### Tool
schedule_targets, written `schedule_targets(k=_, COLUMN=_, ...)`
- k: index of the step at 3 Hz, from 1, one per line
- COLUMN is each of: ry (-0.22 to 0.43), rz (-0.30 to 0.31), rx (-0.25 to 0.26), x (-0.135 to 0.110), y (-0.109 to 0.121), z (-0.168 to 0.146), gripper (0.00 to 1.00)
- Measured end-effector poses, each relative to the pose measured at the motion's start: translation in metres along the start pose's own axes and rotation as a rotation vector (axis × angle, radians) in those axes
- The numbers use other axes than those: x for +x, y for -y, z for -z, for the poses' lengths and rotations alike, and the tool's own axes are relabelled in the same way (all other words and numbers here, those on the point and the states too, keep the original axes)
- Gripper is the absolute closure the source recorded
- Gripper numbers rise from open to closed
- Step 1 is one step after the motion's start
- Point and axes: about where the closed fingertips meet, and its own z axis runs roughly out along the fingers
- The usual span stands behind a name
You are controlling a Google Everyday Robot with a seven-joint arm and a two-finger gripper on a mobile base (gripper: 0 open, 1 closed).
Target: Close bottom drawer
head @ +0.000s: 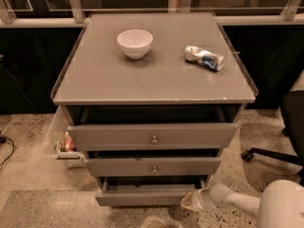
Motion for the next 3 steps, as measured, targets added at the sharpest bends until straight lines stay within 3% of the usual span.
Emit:
schedule_targets(k=1, ry=-0.001, rz=0.002, rx=0.008, x=0.0008, y=0.0035, z=0.0005, gripper=0.81)
schedule_targets(k=3, ry=-0.001, rz=0.002, rx=0.008, x=0.0007, y=0.0035, z=0.0005, gripper=0.34)
